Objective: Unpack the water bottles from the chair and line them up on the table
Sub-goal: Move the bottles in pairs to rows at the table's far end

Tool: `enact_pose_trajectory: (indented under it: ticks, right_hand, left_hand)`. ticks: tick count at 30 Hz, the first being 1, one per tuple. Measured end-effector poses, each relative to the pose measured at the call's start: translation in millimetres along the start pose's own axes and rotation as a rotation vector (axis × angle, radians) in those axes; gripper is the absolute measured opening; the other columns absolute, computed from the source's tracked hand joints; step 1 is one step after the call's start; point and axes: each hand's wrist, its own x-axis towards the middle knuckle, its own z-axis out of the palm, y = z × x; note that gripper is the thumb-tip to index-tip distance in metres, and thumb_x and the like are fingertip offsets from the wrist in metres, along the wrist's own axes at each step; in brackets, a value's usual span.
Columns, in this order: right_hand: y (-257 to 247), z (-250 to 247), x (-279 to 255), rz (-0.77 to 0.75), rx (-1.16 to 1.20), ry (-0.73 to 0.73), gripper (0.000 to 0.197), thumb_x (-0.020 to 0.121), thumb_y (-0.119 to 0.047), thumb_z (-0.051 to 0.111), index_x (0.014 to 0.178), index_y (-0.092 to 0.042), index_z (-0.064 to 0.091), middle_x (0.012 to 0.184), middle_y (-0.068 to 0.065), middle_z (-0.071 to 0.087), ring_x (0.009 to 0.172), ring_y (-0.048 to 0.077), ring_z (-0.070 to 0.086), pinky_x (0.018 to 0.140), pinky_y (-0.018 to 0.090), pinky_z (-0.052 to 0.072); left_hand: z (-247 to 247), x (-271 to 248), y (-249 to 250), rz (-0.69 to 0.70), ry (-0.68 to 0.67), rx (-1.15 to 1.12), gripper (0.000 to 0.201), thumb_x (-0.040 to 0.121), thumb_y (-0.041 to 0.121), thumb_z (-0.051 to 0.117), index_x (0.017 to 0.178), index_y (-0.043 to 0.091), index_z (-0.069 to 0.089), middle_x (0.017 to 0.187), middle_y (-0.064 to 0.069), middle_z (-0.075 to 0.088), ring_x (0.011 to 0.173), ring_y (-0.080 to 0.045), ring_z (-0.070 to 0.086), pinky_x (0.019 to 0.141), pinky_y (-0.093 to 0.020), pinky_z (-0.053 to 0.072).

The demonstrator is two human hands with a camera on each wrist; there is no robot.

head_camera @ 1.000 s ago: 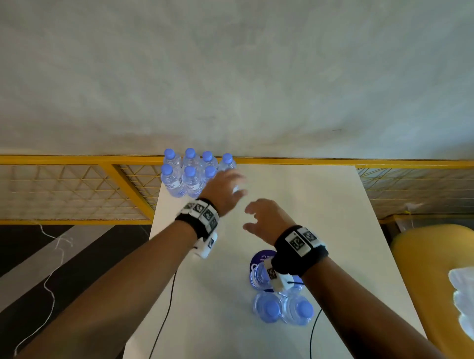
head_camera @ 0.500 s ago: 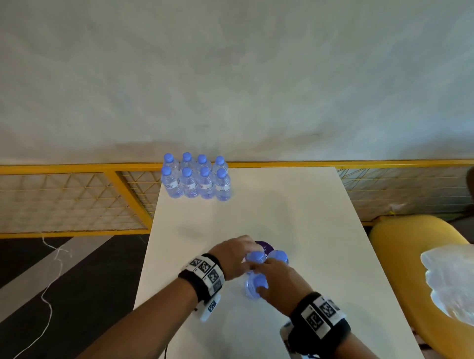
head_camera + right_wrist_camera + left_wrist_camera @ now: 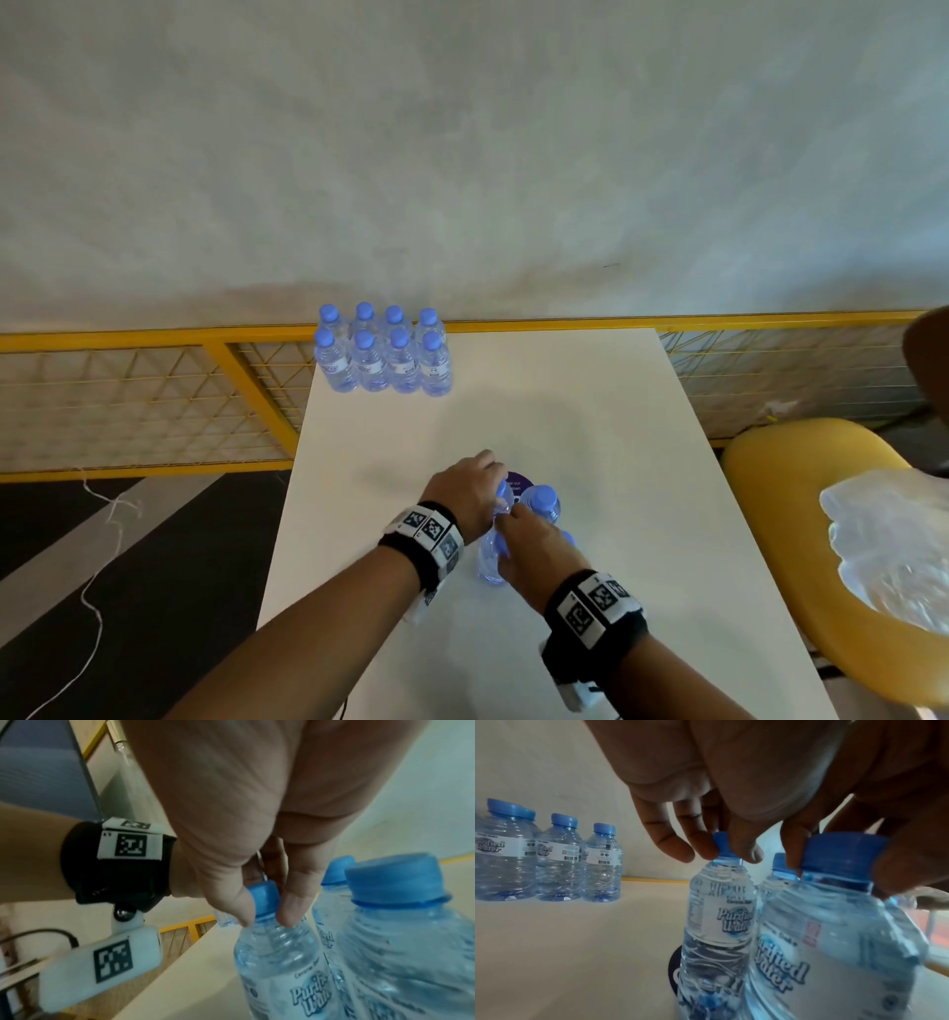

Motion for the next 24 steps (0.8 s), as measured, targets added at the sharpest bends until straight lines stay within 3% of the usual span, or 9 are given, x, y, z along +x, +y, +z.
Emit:
enact_pose_trajectory:
  ticks: [2, 5, 10, 18, 20, 24]
  right_hand:
    - [3, -7, 6, 0.048, 0.141, 0.043, 0.033, 0.079, -0.021, 0.070, 0.110, -0.013, 0.064, 0.101, 0.003, 0.059, 0.085, 0.022, 0.065, 0.062, 0.025, 0.046]
    - [10, -23, 33, 0.081, 0.178, 0.027, 0.033, 0.083, -0.026, 0.061, 0.114, -0.016, 0.063, 0.109, 0.005, 0.058, 0.098, 0.027, 0.063, 0.078, 0.031, 0.048]
    - [22, -53, 97, 0.099, 0.230, 0.077, 0.027, 0.080, -0.027, 0.066, 0.102, -0.012, 0.065, 0.103, 0.011, 0.057, 0.090, 0.033, 0.063, 0.075, 0.033, 0.049]
    - [38, -57, 195, 0.151, 0.200, 0.129, 0.027, 0.093, -0.019, 0.057, 0.118, -0.008, 0.060, 0.116, 0.013, 0.054, 0.102, 0.033, 0.062, 0.086, 0.035, 0.049]
    - [39, -53, 214, 0.154, 0.200, 0.139, 0.026, 0.094, -0.015, 0.054, 0.119, -0.007, 0.060, 0.117, 0.014, 0.054, 0.104, 0.034, 0.062, 0.088, 0.036, 0.049]
    - [37, -52, 252, 0.136, 0.178, 0.146, 0.027, 0.092, -0.012, 0.056, 0.117, -0.006, 0.060, 0.116, 0.014, 0.057, 0.103, 0.032, 0.061, 0.089, 0.036, 0.050]
  left_hand:
    - [-10, 5, -3, -0.034, 0.054, -0.007, 0.015, 0.093, 0.033, 0.056, 0.100, 0.019, 0.056, 0.107, 0.002, 0.052, 0.100, -0.025, 0.058, 0.074, -0.039, 0.052]
    - [-33, 22, -10, -0.051, 0.145, 0.007, 0.022, 0.094, 0.039, 0.055, 0.105, 0.020, 0.060, 0.109, 0.003, 0.055, 0.106, -0.020, 0.053, 0.080, -0.040, 0.054]
    - [-72, 75, -30, -0.042, 0.206, 0.039, 0.026, 0.099, 0.039, 0.057, 0.114, 0.018, 0.061, 0.113, 0.002, 0.057, 0.111, -0.020, 0.050, 0.083, -0.042, 0.053]
    - [-102, 173, -80, -0.093, 0.280, 0.187, 0.020, 0.097, 0.033, 0.066, 0.113, 0.022, 0.062, 0.114, 0.004, 0.062, 0.118, -0.026, 0.051, 0.086, -0.045, 0.045]
    - [-99, 192, -91, -0.114, 0.280, 0.200, 0.016, 0.095, 0.031, 0.066, 0.110, 0.024, 0.063, 0.113, 0.006, 0.064, 0.119, -0.025, 0.050, 0.092, -0.045, 0.040]
    - [-87, 224, -114, -0.146, 0.245, 0.213, 0.015, 0.093, 0.033, 0.065, 0.106, 0.028, 0.062, 0.109, 0.009, 0.066, 0.115, -0.025, 0.048, 0.088, -0.044, 0.034]
